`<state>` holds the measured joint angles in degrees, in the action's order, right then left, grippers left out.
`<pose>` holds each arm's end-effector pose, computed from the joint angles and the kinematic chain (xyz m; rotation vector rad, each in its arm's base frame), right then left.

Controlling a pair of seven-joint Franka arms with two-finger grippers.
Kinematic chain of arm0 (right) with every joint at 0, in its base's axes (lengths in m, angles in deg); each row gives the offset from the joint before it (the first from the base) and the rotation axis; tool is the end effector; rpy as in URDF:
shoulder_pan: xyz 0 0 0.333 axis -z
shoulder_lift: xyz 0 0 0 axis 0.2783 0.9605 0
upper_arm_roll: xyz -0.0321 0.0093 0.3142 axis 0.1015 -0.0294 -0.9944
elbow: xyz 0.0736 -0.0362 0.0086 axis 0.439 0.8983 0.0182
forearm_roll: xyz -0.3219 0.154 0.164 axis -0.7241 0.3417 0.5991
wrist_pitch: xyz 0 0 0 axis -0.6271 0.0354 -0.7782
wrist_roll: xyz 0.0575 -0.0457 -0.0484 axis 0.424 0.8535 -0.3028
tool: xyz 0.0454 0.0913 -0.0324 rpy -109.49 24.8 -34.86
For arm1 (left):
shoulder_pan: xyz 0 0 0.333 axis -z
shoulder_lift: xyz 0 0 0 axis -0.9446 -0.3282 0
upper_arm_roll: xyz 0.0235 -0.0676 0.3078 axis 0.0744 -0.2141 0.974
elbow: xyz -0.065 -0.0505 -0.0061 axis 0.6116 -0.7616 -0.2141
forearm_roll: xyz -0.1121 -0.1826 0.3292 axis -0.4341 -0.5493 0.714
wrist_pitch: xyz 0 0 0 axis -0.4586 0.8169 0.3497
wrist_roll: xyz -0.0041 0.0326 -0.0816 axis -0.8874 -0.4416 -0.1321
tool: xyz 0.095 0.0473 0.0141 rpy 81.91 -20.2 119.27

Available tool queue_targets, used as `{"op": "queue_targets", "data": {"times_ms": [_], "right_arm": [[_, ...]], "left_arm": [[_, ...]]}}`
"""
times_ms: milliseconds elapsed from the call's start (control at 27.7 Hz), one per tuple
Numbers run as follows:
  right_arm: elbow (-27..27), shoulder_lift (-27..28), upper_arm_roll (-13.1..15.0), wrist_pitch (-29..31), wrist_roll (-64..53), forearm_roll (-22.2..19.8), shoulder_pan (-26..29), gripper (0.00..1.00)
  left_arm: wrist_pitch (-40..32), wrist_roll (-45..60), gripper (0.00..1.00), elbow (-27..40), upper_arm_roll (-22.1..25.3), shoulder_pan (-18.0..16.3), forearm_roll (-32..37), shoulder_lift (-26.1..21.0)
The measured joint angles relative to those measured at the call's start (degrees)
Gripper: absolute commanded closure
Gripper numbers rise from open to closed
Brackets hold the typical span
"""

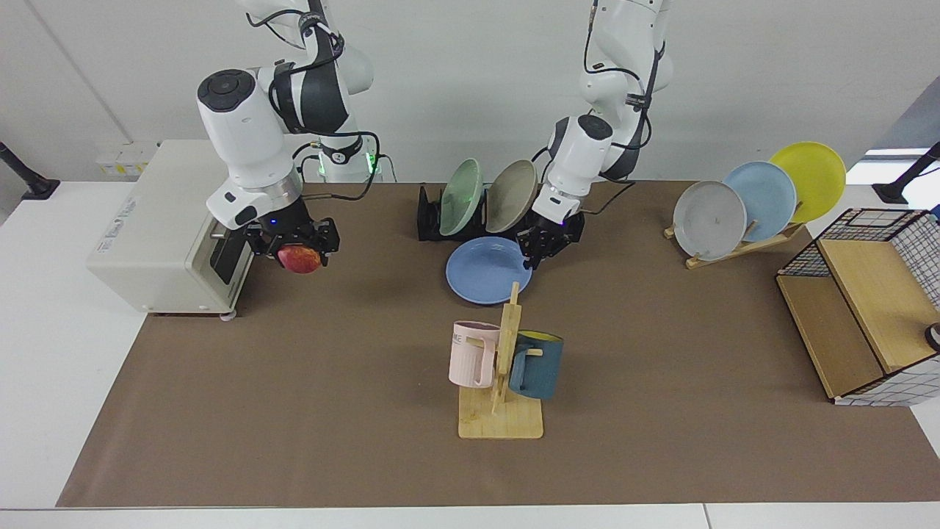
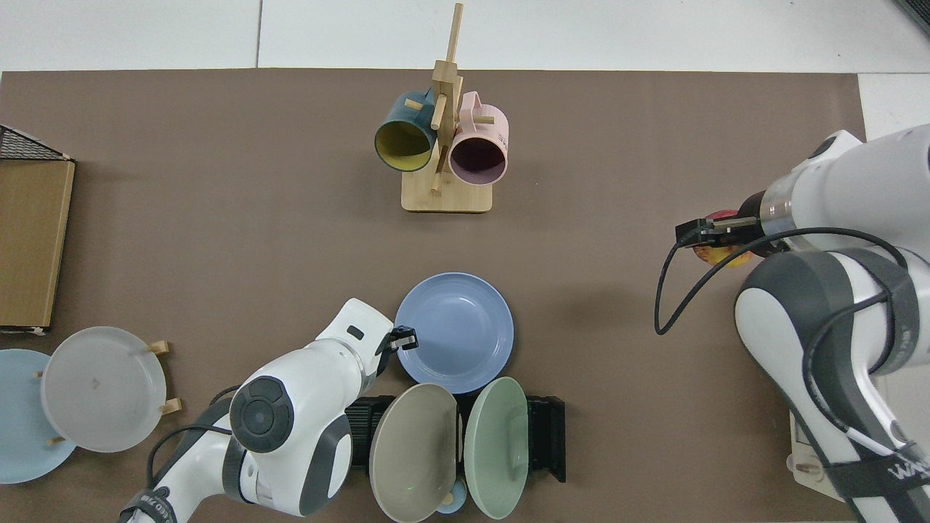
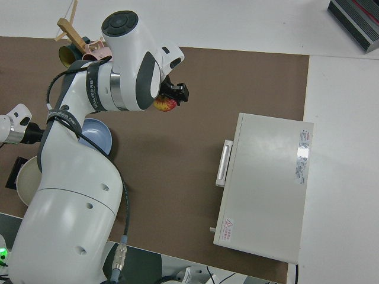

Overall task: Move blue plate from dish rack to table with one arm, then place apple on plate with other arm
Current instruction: 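Lower the blue plate onto the table in front of the rack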

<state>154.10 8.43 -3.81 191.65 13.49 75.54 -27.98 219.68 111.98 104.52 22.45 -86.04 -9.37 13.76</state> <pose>0.5769 0.0588 0.4957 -3.1309 -0.0326 -0.1020 0.4232 -0.2547 0.3197 2.8174 0.2052 0.3076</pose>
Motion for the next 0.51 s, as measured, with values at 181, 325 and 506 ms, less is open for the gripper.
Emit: {"op": "queue_targets", "data": {"times_ms": [181,325,506], "right_arm": [[0.0,0.0,0.0,0.0,0.0,0.0,0.0,1.0],[0.0,0.0,0.0,0.0,0.0,0.0,0.0,1.0],[0.0,0.0,0.0,0.0,0.0,0.0,0.0,1.0]], "left_arm": [[-1.76,-1.11,0.0,-0.36,0.42,-0.08,0.0,-0.06],[-7.8,-1.41,0.0,-2.73,1.76,-0.26,0.49,0.17],[-25.11,-1.52,0.0,-11.76,7.09,-0.35,6.66,0.91]]}}
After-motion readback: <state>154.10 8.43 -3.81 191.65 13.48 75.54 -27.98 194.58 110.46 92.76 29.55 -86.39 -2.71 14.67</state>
